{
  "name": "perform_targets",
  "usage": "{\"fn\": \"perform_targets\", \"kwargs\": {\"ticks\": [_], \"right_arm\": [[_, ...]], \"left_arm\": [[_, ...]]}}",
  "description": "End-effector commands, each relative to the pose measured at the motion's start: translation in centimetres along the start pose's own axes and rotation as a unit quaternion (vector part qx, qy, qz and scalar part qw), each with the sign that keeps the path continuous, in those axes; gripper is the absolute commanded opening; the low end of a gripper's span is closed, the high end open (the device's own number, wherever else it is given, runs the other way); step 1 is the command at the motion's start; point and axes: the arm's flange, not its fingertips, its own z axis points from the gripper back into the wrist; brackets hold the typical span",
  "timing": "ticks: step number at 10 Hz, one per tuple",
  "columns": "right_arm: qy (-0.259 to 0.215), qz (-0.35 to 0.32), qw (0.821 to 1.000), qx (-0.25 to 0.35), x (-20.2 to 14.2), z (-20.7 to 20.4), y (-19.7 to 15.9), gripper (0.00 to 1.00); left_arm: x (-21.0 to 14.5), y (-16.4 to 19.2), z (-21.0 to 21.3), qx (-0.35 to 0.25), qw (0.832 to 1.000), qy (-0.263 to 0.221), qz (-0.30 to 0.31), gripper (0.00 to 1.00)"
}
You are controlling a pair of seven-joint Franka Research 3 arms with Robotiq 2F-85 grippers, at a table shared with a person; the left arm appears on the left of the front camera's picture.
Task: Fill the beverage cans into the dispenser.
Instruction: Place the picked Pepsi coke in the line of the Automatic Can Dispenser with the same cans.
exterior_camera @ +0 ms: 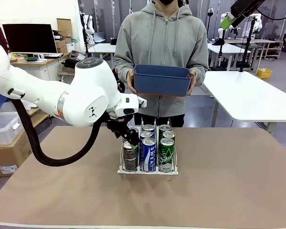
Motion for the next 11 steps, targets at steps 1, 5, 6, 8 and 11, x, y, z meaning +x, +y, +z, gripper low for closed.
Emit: {"fn": "perform_targets", "kwargs": {"ticks": [1, 5, 6, 8, 11], "right_arm": [[-0.001, 0.001, 1.000, 0.003, -0.2, 0.0, 0.1, 1.00], [-0.001, 0.001, 1.000, 0.003, -0.2, 0.0, 0.1, 1.00], [-0.001, 0.001, 1.000, 0.003, -0.2, 0.0, 0.1, 1.00], [-0.001, 0.001, 1.000, 0.003, -0.2, 0.0, 0.1, 1.00], [-0.001, 0.001, 1.000, 0.003, -0.2, 0.0, 0.1, 1.00]], "left_arm": [[0.2, 0.2, -0.1, -0.001, 1.000, 0.001, 0.002, 1.00], [-0.3, 1.1, 1.7, -0.043, 0.998, 0.033, -0.014, 1.00], [-1.0, 1.8, 3.7, -0.072, 0.997, 0.029, -0.028, 1.00], [-1.0, 4.2, 8.9, -0.094, 0.993, -0.011, -0.069, 1.00], [-0.1, 9.2, 16.2, -0.125, 0.987, -0.030, -0.098, 1.00]]}}
